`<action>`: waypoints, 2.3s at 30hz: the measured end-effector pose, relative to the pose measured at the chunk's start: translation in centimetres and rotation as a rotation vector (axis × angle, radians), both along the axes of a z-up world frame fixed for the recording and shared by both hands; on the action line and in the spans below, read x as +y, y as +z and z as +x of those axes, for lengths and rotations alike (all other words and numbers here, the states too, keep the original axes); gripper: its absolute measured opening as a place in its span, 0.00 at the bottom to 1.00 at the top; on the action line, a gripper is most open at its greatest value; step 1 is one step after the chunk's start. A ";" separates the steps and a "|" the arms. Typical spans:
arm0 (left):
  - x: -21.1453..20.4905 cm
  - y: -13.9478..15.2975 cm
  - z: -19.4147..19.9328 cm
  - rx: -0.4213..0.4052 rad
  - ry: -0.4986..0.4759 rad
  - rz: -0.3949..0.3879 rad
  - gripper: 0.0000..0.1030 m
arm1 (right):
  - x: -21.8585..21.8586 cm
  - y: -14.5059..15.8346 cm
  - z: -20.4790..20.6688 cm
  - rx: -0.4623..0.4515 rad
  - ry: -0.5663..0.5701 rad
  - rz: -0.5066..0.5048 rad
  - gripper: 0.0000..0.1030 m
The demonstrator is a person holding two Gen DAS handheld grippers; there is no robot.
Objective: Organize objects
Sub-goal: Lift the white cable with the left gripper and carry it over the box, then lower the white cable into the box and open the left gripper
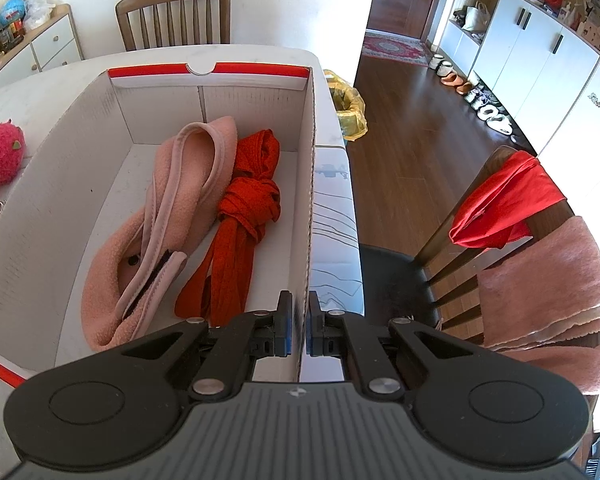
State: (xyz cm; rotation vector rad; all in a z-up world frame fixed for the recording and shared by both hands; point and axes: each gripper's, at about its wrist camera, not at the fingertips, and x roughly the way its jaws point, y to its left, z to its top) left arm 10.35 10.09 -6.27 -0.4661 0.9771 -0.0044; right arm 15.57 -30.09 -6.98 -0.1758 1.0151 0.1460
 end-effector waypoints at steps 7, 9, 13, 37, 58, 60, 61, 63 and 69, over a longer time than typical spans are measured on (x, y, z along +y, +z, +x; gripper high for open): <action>0.8 2.9 -2.2 -0.066 0.029 -0.068 0.03 | 0.0 0.0 0.0 -0.001 0.002 0.000 0.06; 0.7 4.1 -2.6 -0.090 0.022 -0.071 0.03 | 0.1 -0.1 0.1 -0.002 0.003 -0.001 0.06; 0.3 7.3 -3.2 -0.152 -0.013 -0.064 0.03 | 0.2 -0.1 0.1 -0.005 0.005 0.000 0.06; -13.5 14.0 3.4 -0.311 -0.417 -0.082 0.03 | 0.1 -0.1 -0.3 -0.014 0.030 0.017 0.05; -22.2 4.5 6.9 -0.043 -0.641 -0.017 0.03 | -0.3 -0.3 -0.5 -0.007 0.040 0.040 0.05; -22.4 3.4 7.2 -0.020 -0.645 -0.004 0.03 | -0.3 -0.4 -0.5 -0.006 0.042 0.040 0.05; -22.5 2.8 7.2 -0.005 -0.649 0.000 0.03 | -0.3 -0.4 -0.6 -0.007 0.043 0.039 0.05; -22.6 1.6 7.4 0.024 -0.647 0.012 0.03 | -0.3 -0.4 -0.7 -0.006 0.043 0.039 0.05; -22.7 -0.5 7.2 0.073 -0.657 0.040 0.03 | -0.4 -0.5 -0.8 -0.001 0.042 0.039 0.05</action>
